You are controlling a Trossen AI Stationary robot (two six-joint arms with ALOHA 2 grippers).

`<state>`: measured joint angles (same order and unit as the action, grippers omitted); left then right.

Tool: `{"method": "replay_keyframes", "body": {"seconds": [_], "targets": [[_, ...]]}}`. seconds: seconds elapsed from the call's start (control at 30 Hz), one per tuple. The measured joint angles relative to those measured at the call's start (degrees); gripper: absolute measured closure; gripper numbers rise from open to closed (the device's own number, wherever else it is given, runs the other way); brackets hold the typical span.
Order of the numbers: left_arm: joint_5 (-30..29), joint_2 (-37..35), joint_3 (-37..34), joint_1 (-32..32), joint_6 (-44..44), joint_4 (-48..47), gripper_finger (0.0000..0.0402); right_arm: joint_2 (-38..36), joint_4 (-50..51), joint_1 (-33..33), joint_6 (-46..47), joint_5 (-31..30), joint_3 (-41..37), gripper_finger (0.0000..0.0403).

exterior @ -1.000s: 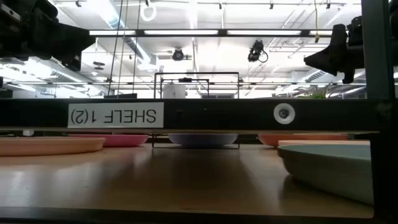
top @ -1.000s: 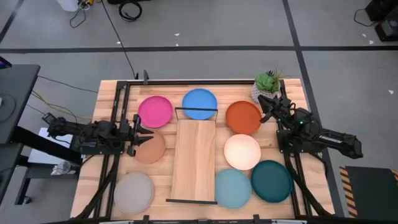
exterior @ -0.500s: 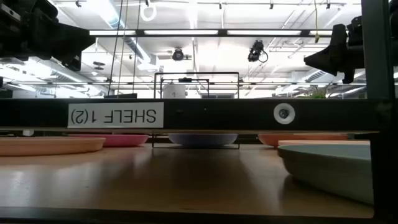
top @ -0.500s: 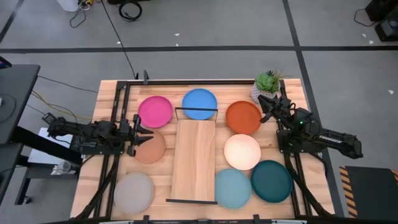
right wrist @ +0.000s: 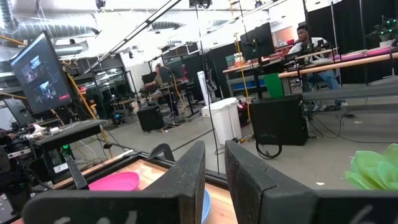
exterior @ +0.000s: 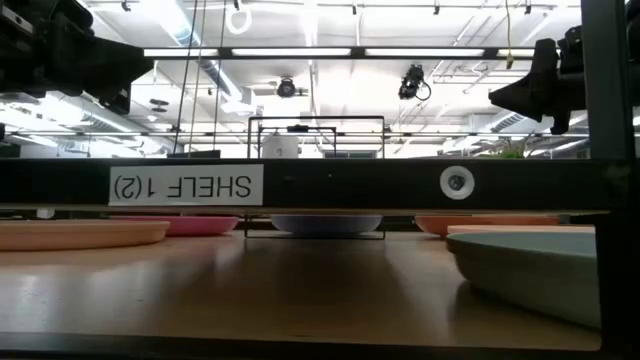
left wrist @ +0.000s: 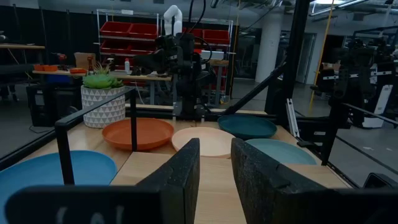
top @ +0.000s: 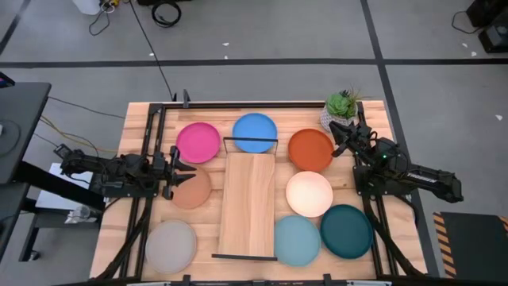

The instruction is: Place and stack plates onto a shelf

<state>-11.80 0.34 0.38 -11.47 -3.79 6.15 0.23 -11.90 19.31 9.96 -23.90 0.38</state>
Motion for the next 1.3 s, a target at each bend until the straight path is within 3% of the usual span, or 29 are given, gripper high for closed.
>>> {"method": "replay_keyframes", "body": {"seconds": [0.87, 1.03, 1.13, 1.3], "targets": [[0.0, 0.0, 0.0, 0.0, 0.0, 0.4, 0.0303, 0.0, -0.1, 0.0, -0.8, -0.4, 0.0, 0.0334], [0.0, 0.0, 0.0, 0.0, 2.4, 5.6, 0.0303, 0.0, -9.6, 0.0, -4.1, -2.2, 0.0, 0.0334], [-0.7, 0.0, 0.0, 0.0, 3.1, 6.7, 0.0303, 0.0, -14.2, 0.0, -7.5, 1.5, 0.0, 0.0334], [-0.9, 0.0, 0.0, 0.0, 2.1, 6.4, 0.0303, 3.4, -8.7, 0.0, -5.6, 8.8, 0.7, 0.0334]]}}
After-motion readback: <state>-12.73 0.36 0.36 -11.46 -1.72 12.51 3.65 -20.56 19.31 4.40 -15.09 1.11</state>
